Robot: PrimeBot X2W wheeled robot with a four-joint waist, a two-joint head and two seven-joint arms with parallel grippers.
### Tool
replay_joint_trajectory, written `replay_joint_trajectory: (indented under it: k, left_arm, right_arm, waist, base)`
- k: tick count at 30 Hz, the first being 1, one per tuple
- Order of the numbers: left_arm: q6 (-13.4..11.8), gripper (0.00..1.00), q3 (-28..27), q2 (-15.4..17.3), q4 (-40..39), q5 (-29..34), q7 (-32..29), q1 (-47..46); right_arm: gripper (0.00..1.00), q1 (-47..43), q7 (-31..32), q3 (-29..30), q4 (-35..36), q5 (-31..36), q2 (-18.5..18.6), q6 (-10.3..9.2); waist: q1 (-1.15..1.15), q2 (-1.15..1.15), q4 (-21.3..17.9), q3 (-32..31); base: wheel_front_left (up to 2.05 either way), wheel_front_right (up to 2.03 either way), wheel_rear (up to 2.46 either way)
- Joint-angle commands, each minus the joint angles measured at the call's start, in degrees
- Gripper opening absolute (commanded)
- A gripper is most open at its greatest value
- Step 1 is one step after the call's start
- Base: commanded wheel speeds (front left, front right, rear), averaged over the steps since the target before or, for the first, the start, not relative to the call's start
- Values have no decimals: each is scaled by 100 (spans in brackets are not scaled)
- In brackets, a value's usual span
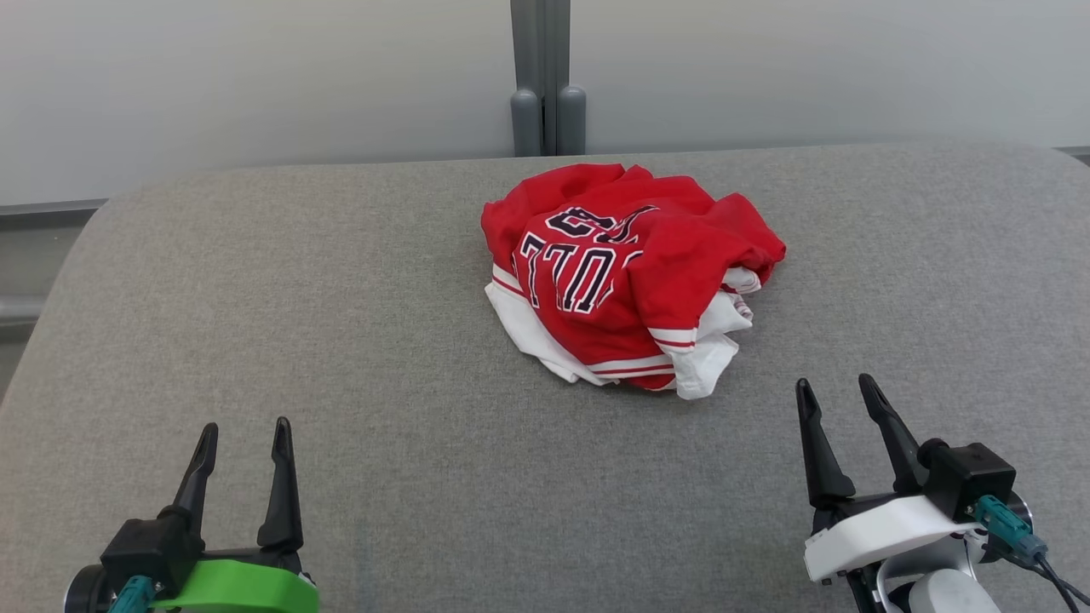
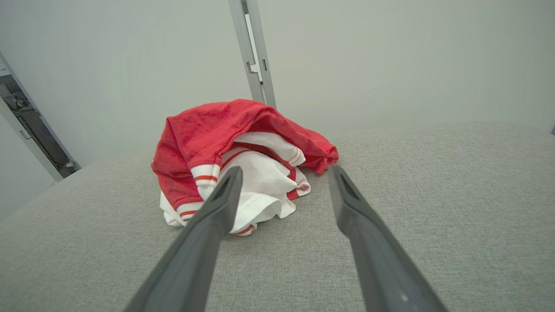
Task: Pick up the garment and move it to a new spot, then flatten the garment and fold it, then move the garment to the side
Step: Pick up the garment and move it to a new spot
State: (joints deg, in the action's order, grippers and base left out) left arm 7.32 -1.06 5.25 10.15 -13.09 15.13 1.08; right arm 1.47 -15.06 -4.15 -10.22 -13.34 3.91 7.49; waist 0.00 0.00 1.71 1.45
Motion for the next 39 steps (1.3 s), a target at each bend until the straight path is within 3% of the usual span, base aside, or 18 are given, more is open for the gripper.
replay_joint_trajectory:
  k: [1, 7, 14, 30, 39]
  left_arm:
    - [15, 100, -22, -5, 10, 55, 3, -32]
    - [17, 100, 84, -21, 34, 105, 3, -184]
    - [18, 100, 833, 101, 135, 86, 3, -891]
    - [18, 100, 3081, 385, 1398, -467, 0, -3267]
    - [16, 100, 3576, 411, 2206, -865, 1, -3608]
  right_arm:
    - [100, 14, -18, -3, -17, -14, -6, 0]
    - [100, 33, -18, -3, -18, -26, -17, 0]
    - [100, 141, -18, -69, -8, -56, -21, 0]
    - [100, 485, -18, -175, -33, -187, -51, 0]
    - [100, 596, -18, -142, -16, -234, -74, 0]
  waist:
    - [0, 0, -2, -1]
    - [0, 0, -17, 14]
    - [0, 0, -158, 158]
    - [0, 0, -1239, 807]
    - [0, 0, -1573, 1056]
  base:
    - [0, 0, 0]
    - [0, 0, 0]
    - [0, 0, 0]
    - [0, 0, 0]
    - [0, 0, 0]
